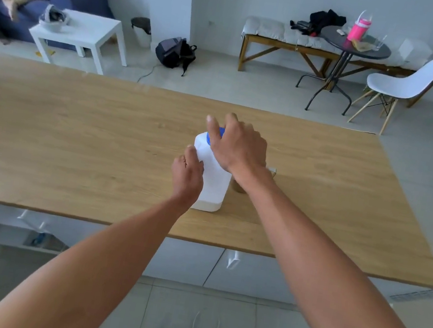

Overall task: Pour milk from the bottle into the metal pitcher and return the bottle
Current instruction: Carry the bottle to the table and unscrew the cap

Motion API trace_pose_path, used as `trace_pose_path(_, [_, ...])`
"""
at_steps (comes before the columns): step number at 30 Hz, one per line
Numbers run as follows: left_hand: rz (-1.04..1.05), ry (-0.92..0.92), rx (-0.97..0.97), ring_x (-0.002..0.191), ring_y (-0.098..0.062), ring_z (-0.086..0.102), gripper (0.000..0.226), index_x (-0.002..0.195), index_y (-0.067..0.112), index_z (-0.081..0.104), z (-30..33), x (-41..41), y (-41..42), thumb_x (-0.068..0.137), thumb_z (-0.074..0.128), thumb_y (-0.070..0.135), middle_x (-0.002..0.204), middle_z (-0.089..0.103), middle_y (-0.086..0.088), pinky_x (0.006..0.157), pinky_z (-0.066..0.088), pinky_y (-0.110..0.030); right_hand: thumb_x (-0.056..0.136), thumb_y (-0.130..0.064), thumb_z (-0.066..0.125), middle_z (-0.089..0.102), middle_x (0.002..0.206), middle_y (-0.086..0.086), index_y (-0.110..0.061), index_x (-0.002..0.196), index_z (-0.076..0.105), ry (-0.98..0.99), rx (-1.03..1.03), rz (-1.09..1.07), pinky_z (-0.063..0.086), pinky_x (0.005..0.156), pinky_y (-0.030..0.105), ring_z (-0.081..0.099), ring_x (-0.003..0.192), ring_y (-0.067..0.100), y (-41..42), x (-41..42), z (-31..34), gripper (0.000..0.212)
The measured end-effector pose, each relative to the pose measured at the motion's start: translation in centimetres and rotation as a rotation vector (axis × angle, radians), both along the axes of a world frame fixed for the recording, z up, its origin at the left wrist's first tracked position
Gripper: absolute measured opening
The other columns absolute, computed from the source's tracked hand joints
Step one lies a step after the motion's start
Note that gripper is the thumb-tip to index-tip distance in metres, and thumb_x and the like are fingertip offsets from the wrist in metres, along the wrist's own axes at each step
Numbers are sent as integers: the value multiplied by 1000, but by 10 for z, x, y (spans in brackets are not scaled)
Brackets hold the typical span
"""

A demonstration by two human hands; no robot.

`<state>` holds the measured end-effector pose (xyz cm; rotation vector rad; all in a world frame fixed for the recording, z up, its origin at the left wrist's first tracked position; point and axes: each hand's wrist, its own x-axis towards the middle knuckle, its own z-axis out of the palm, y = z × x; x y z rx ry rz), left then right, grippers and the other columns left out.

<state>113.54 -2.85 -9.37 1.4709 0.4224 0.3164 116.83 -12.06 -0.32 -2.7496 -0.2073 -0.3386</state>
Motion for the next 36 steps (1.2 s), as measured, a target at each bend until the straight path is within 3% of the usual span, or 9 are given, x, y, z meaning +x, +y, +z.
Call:
trace_pose_path(3, [52, -27, -1, 53, -14, 19, 33, 62, 21, 21, -2, 3, -4, 92, 34, 21, 58, 22, 0, 44, 25, -22, 106, -51, 32, 69, 95, 7, -11, 109, 59, -37, -257, 20, 36, 65, 37, 65, 82, 35, 15, 1, 0, 48])
trace_pose_path(6, [91, -12, -6, 51, -12, 19, 39, 60, 21, 22, -5, 6, -6, 96, 35, 13, 52, 23, 8, 44, 23, -24, 105, -42, 33, 66, 77, 6, -13, 93, 53, -176, -356, 43, 33, 55, 33, 58, 61, 30, 20, 4, -7, 37])
trace_pose_path(11, [136, 13, 15, 52, -11, 22, 44, 59, 18, 23, -4, 10, -8, 98, 37, 4, 50, 23, 11, 43, 24, -19, 99, -35, 41, 34, 50, -2, -13, 73, 47, -268, -392, 177, 26, 48, 29, 43, 45, 26, 9, 17, -11, 35])
trace_pose_path(15, [166, 31, 98, 44, -8, 19, 47, 57, 17, 23, -2, 14, -8, 97, 38, -3, 40, 21, 13, 42, 17, -20, 93, -31, 47, 20, 46, -5, -14, 62, 45, -328, -350, 261, 20, 46, 26, 35, 38, 25, 5, 25, -12, 36])
trace_pose_path(18, [176, 26, 149, 42, -9, 22, 48, 55, 17, 22, -1, 16, -8, 95, 38, -3, 37, 22, 11, 40, 19, -21, 91, -30, 49, 27, 46, -3, -15, 61, 45, -342, -342, 312, 19, 47, 25, 35, 37, 25, 1, 31, -13, 34])
trace_pose_path(23, [178, -23, 115, 43, -9, 22, 25, 54, 18, 22, 3, 12, -11, 78, 30, 19, 37, 23, 12, 44, 17, -24, 89, -30, 47, 30, 43, -4, -15, 58, 44, -348, -320, 362, 21, 46, 24, 37, 35, 25, 1, 37, -15, 34])
trace_pose_path(28, [183, -45, 137, 43, -8, 19, 25, 54, 18, 22, 2, 14, -8, 77, 31, 17, 42, 19, 12, 41, 21, -20, 87, -29, 51, 21, 43, -9, -17, 59, 42, -324, -320, 442, 18, 47, 25, 35, 36, 27, -5, 41, -15, 32])
trace_pose_path(32, [203, -37, 98, 42, -7, 22, 35, 56, 19, 23, -1, 14, -11, 88, 34, 10, 39, 23, 14, 42, 22, -18, 85, -27, 50, 27, 41, -7, -15, 59, 46, -315, -267, 522, 23, 45, 24, 33, 35, 29, -10, 45, -16, 28])
trace_pose_path(36, [216, -51, 96, 44, -8, 20, 28, 54, 18, 21, -1, 14, -13, 80, 31, 18, 39, 21, 13, 43, 20, -20, 86, -27, 43, 33, 43, -4, -20, 66, 35, -357, -225, 692, 25, 43, 24, 30, 35, 29, -13, 53, -14, 23])
